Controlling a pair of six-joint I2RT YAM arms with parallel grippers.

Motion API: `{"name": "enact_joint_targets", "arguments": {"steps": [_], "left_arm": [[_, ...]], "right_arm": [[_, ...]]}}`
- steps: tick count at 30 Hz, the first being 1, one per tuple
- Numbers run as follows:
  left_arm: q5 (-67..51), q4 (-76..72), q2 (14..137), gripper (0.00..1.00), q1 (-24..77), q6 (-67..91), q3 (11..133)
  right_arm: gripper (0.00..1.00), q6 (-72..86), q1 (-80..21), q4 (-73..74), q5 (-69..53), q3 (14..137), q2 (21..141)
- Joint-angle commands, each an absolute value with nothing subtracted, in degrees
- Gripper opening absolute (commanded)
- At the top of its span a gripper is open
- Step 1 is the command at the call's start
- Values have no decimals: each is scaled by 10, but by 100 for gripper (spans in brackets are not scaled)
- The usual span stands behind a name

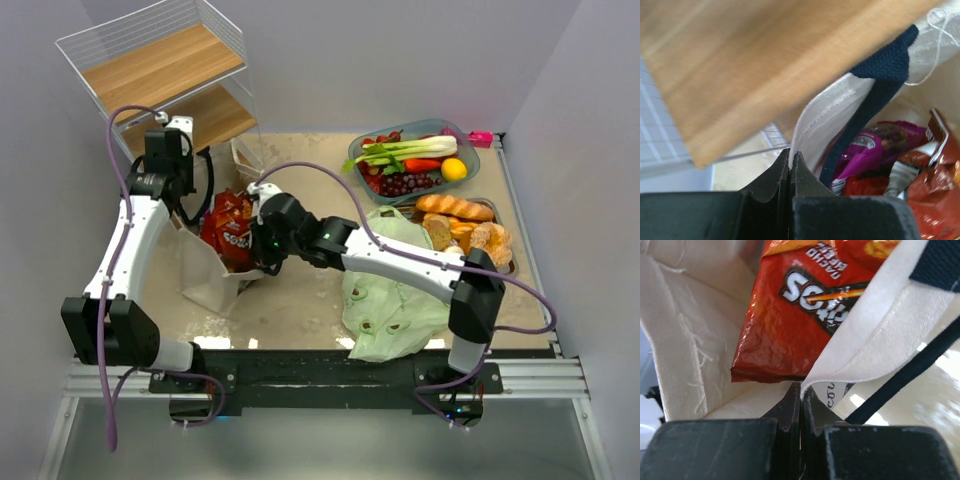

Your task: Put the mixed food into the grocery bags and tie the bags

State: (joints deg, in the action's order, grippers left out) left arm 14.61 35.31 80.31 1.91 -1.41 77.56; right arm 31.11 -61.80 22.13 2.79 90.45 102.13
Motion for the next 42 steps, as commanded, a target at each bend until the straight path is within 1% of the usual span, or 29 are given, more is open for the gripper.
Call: {"name": "enact_joint_targets", "arguments": {"steps": [1, 4, 5, 6, 8, 9, 10, 11, 12, 14, 15, 17, 18, 20, 21, 23, 24, 27, 28, 29, 31, 32, 36, 39, 42], "left_arm": [[181, 295, 809, 0, 4, -40, 834], [164, 288, 816, 0, 3, -41, 846], [158, 291, 821, 2, 3, -41, 850], [150, 294, 822, 10, 4, -42, 857], [141, 300, 820, 26, 3, -41, 859], [127, 299, 817, 38, 3, -41, 856], [116, 292, 811, 46, 3, -42, 853], [103, 285, 796, 53, 3, -41, 843], [71, 271, 787, 67, 4, -42, 837], [41, 253, 755, 74, 4, -47, 815], [9, 234, 743, 77, 4, -44, 808], [-26, 217, 708, 79, 5, -31, 792], [-52, 203, 698, 81, 11, -26, 788], [-57, 194, 673, 82, 32, -24, 787], [-30, 186, 668, 82, 81, -26, 787], [-1, 185, 669, 82, 150, -47, 813], [30, 189, 674, 82, 217, -47, 826], [25, 171, 703, 82, 300, -28, 852], [31, 162, 717, 82, 316, -26, 849], [36, 153, 724, 83, 330, -28, 841], [33, 133, 750, 83, 347, -23, 832], [22, 124, 756, 83, 347, -19, 817], [-39, 58, 758, 86, 346, -4, 755], [-43, 38, 739, 87, 346, -4, 713], [-64, 18, 728, 89, 347, 29, 680]], "right_arm": [[0, 350, -650, 153, -17, 976, 1059], [0, 360, -653, 128, -24, 1000, 1091], [0, 362, -653, 128, -24, 1007, 1099], [0, 362, -653, 130, -23, 1024, 1104], [13, 358, -653, 142, -24, 1038, 1114], [24, 348, -653, 148, -23, 1046, 1114], [58, 344, -653, 155, -22, 1047, 1110], [72, 334, -653, 161, -17, 1047, 1100], [85, 327, -653, 168, -12, 1043, 1089], [91, 300, -653, 190, 14, 1037, 1066], [93, 293, -652, 199, 28, 1026, 1033], [94, 273, -651, 226, 84, 993, 993], [96, 269, -647, 235, 104, 982, 952], [97, 265, -636, 260, 128, 943, 905], [99, 265, -619, 269, 143, 931, 860], [99, 268, -591, 309, 148, 894, 823], [99, 272, -552, 329, 152, 878, 804], [99, 283, -491, 396, 177, 796, 733], [99, 287, -482, 408, 190, 773, 701], [99, 297, -476, 419, 195, 736, 688], [99, 315, -475, 452, 209, 704, 669], [99, 333, -475, 458, 213, 673, 666], [96, 370, -496, 459, 190, 615, 685], [97, 399, -550, 447, 201, 606, 728], [99, 431, -573, 456, 213, 613, 797]]}}
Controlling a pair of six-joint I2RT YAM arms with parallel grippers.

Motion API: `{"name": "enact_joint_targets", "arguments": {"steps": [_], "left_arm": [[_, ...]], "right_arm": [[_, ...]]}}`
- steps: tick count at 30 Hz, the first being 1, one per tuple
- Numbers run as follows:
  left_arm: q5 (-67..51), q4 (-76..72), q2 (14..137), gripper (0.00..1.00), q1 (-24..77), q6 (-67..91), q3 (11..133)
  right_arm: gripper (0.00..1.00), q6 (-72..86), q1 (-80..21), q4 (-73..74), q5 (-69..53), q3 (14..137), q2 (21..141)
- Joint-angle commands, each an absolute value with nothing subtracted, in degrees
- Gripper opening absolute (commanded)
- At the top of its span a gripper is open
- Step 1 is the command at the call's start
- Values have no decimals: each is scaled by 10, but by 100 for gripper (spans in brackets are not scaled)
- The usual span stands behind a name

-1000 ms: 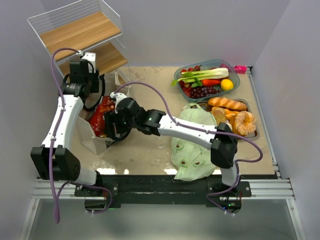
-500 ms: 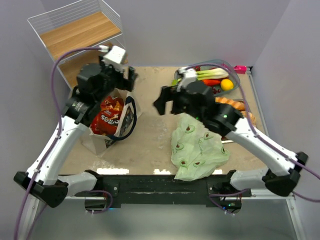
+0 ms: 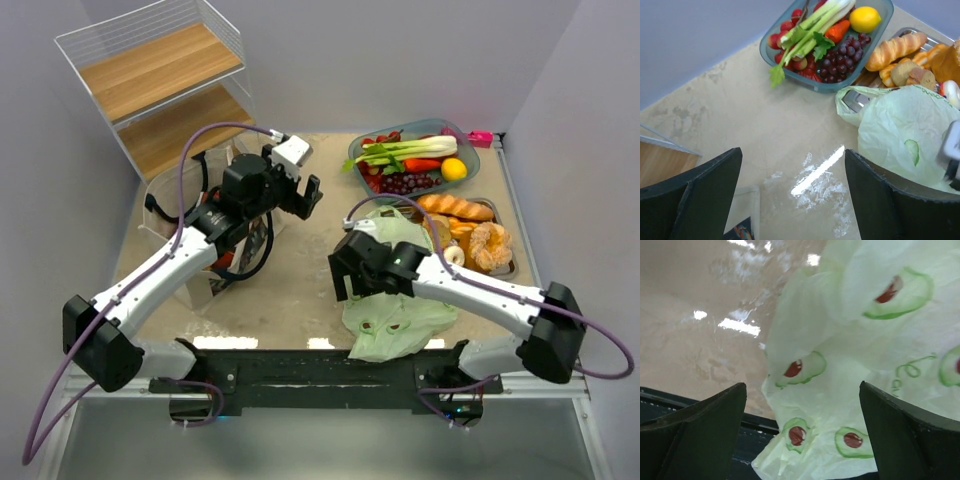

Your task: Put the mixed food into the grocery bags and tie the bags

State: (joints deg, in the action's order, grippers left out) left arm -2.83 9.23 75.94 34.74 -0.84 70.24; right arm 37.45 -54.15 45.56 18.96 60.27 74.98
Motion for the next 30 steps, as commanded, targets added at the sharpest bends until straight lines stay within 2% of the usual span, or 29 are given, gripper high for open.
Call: {"name": "enact_joint_targets", "arguments": {"steps": [1, 7, 10, 11, 12, 13, 15, 16, 18, 22, 23, 25, 26, 30], "left_arm": [[-74, 18, 727, 89, 347, 32, 677], [-81, 9, 719, 90, 346, 42, 667], [-74, 13, 719, 90, 346, 38, 670], [-73, 18, 719, 91, 347, 39, 671], [-73, 17, 718, 91, 346, 39, 672], [-75, 15, 716, 91, 347, 38, 670], [-85, 9, 716, 92, 346, 39, 665], [-90, 9, 717, 92, 346, 39, 666], [-107, 9, 714, 93, 347, 33, 667], [-119, 12, 694, 97, 346, 11, 667], [-129, 12, 681, 98, 344, 7, 666], [-169, 11, 667, 100, 324, 4, 667], [-193, 11, 656, 100, 315, 4, 668], [-290, 11, 625, 100, 270, 15, 660]], "right_arm": [[99, 437, -574, 456, 214, 611, 812], [98, 439, -575, 425, 278, 613, 899], [85, 446, -572, 410, 303, 619, 926], [72, 446, -571, 409, 305, 622, 931], [64, 442, -571, 407, 305, 625, 935], [45, 434, -571, 410, 305, 634, 940], [25, 422, -572, 415, 300, 642, 933], [11, 406, -572, 417, 292, 650, 915], [0, 392, -572, 418, 268, 660, 885], [0, 304, -567, 356, 151, 665, 764], [0, 288, -549, 312, 58, 662, 718], [0, 249, -519, 275, -38, 652, 686], [0, 235, -491, 243, -129, 648, 660], [0, 190, -472, 209, -263, 662, 644]]}}
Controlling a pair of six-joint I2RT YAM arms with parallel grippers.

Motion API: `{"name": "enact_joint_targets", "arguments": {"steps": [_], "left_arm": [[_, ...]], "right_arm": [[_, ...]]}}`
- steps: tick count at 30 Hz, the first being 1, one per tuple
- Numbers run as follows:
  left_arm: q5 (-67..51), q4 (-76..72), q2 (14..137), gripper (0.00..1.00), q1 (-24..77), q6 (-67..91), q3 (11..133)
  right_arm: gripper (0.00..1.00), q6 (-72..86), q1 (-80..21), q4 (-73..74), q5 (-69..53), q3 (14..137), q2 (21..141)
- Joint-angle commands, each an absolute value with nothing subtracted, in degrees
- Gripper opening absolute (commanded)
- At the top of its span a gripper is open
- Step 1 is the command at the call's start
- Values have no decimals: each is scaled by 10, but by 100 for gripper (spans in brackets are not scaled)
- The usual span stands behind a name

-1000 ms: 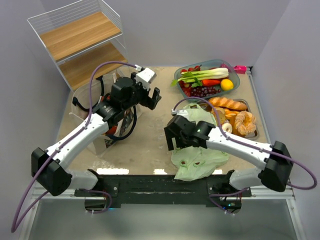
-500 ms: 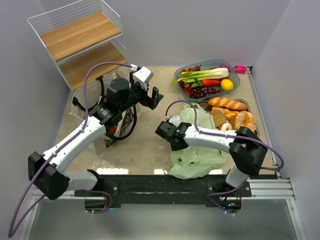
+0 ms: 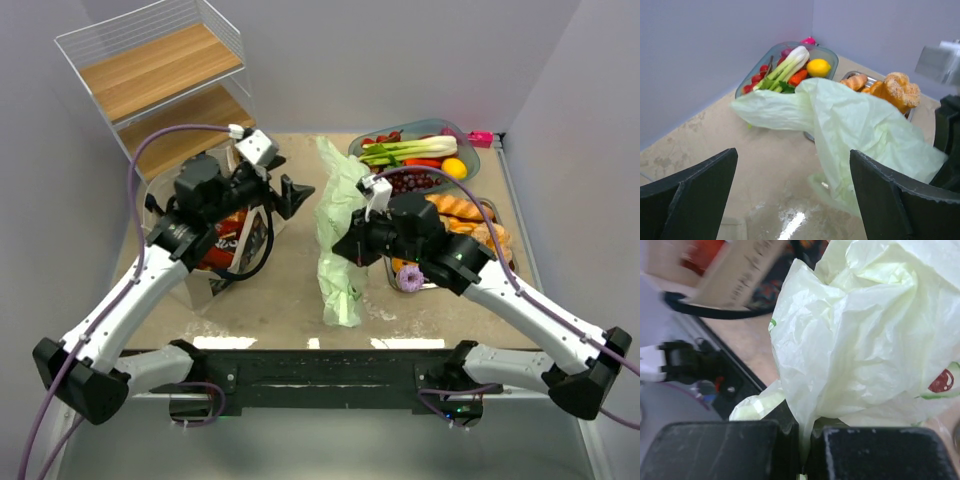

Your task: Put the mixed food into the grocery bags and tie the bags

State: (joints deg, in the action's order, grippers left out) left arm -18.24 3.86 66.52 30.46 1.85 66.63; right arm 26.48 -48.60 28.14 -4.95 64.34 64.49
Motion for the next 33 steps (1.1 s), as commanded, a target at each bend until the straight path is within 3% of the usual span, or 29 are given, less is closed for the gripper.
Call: {"name": "enact_joint_targets", "arguments": {"steps": [1, 4, 8, 12, 14, 15, 17, 18, 20, 21, 24, 27, 33], "left_arm": [[-304, 12, 619, 100, 262, 16, 656], [-348, 44, 606, 100, 257, 11, 645], [-338, 58, 582, 100, 256, 17, 612], [-316, 78, 572, 100, 257, 19, 584], [-314, 83, 569, 100, 257, 19, 576], [-314, 85, 570, 100, 257, 18, 575], [-312, 91, 573, 100, 257, 16, 574], [-311, 92, 576, 100, 257, 16, 575], [-311, 93, 583, 100, 257, 23, 576], [-311, 91, 585, 100, 257, 30, 576], [-315, 68, 598, 100, 259, 77, 570], [-283, 31, 623, 99, 284, 131, 559], [-196, 45, 728, 96, 336, 185, 589]], "right_arm": [[0, 189, -470, 201, -289, 666, 644], [0, 210, -433, 141, -427, 644, 647], [0, 251, -336, 49, -517, 584, 667], [2, 289, -262, 27, -520, 521, 700], [3, 278, -242, 70, -463, 516, 708], [13, 266, -237, 92, -428, 519, 710], [16, 237, -232, 184, -309, 536, 717], [29, 224, -232, 211, -267, 557, 720], [43, 205, -232, 278, -190, 580, 722], [61, 195, -232, 297, -167, 603, 719], [86, 185, -233, 336, -97, 643, 694], [97, 176, -233, 337, -74, 677, 682], [98, 140, -232, 373, -20, 793, 755]]}}
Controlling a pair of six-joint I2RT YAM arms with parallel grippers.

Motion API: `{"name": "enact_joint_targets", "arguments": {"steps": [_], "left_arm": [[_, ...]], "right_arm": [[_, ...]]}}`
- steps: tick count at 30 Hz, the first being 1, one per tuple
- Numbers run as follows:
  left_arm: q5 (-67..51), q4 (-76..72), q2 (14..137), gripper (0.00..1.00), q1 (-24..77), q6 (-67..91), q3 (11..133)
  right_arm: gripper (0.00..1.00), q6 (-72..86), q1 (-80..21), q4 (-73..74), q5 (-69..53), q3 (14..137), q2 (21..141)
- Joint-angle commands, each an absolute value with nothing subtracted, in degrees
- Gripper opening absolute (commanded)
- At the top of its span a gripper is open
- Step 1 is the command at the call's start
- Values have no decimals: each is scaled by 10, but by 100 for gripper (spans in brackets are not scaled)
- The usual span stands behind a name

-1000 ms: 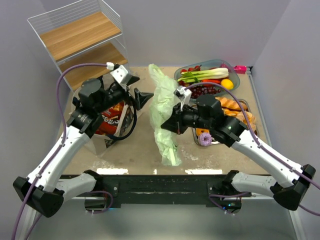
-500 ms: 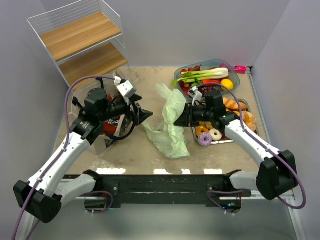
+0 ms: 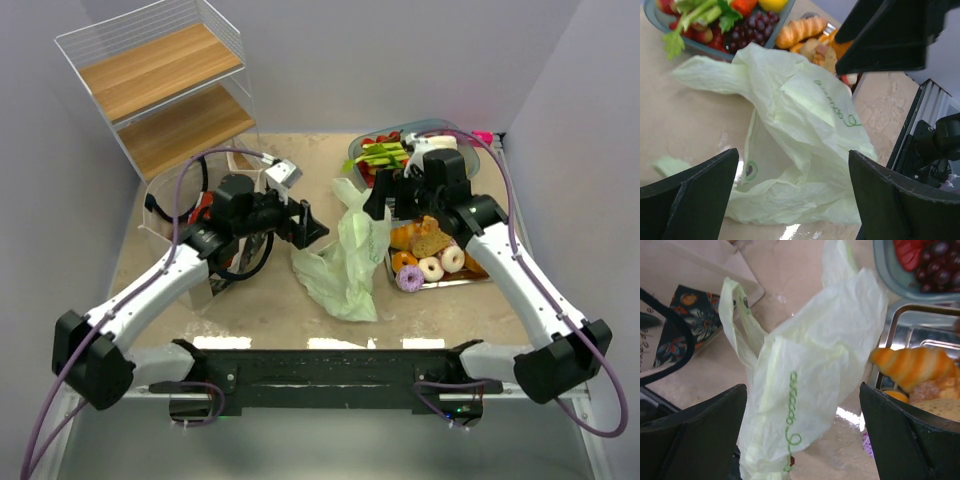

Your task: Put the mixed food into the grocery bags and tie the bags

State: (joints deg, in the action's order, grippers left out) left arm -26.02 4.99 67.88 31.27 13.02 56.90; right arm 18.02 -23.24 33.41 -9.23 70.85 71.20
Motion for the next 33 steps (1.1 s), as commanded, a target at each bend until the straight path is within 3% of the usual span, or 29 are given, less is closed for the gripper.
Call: {"name": "enact_joint_targets", "arguments": {"steps": [1, 10, 18, 28, 31, 33], "left_arm": [[-161, 48, 748, 96, 341, 186, 593], [26, 85, 818, 97, 359, 233, 621], [-32, 9, 863, 100, 360, 262, 599], [-64, -28, 1027, 100, 367, 244, 665], [-76, -40, 1056, 98, 369, 241, 681], [-89, -48, 1074, 89, 371, 237, 687]], "right_arm": [[98, 135, -232, 374, -6, 808, 772], [99, 80, -236, 385, -1, 968, 939], [99, 63, -240, 388, 88, 945, 974], [98, 69, -238, 359, 124, 870, 976], [92, 69, -237, 345, 110, 867, 980], [80, 67, -237, 339, 95, 870, 983]]}}
